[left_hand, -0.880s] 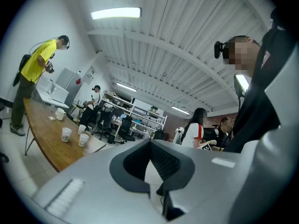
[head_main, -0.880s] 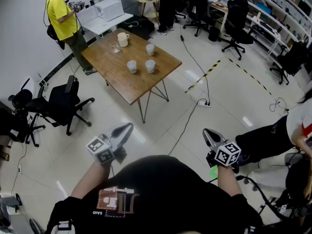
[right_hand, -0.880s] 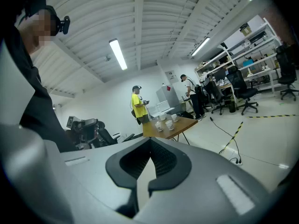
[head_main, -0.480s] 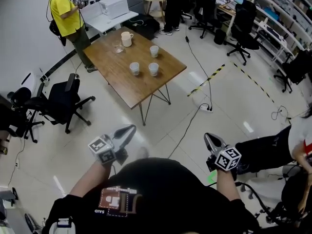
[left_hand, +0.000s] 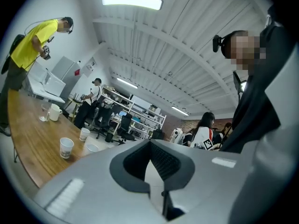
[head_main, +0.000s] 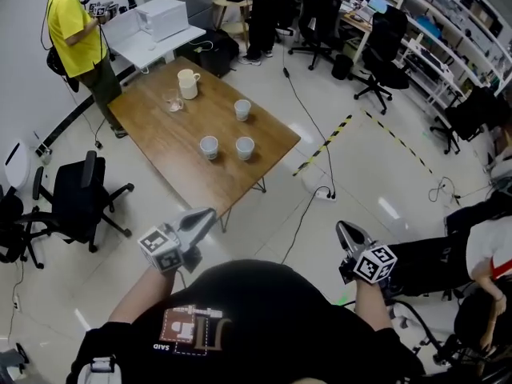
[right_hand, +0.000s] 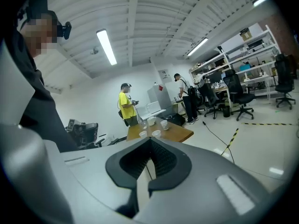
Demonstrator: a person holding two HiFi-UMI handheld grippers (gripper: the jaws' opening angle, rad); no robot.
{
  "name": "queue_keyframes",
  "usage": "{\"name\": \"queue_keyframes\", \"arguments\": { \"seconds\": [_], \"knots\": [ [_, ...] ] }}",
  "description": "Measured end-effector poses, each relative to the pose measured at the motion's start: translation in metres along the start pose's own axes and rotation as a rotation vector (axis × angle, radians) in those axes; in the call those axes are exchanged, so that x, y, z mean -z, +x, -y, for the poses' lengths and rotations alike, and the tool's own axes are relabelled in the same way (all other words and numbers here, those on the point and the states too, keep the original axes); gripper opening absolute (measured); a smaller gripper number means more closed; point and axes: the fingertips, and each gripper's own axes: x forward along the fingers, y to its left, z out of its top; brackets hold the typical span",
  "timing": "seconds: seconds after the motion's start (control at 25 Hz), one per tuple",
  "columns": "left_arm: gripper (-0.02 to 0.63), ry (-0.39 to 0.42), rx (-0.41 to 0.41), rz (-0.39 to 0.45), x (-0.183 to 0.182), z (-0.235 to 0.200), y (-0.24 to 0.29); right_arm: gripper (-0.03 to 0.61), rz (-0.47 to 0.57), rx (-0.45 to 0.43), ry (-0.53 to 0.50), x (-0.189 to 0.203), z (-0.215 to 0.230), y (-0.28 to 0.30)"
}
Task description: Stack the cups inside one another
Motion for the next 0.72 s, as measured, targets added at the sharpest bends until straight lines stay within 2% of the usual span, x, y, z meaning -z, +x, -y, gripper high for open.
{"name": "queue_keyframes", "arguments": {
  "seconds": [0.12, 0.36, 0.52, 0.72],
  "knots": [
    [0.0, -0.009, 0.03, -0.014, -0.018, -0.04, 0.018, 0.014, 0.017, 0.011, -0.008, -0.027, 0.008, 0.047],
    [0.0, -0.021, 0.0, 0.014, -0.046, -0.099, 0.044, 0.014, -0.044, -0.086, -0.08, -0.062, 0.003, 0.137],
    [0.0, -0.013, -0.068, 0.046, -0.047, -0.126, 0.056, 0.014, -0.06, -0.155, -0.076, -0.078, 0.027, 0.179],
    [0.0, 0.0, -0.193, 0.072, -0.061, -0.142, 0.088, 0.014, -0.099, -0.286, -0.087, -0.095, 0.073, 0.245]
  ]
}}
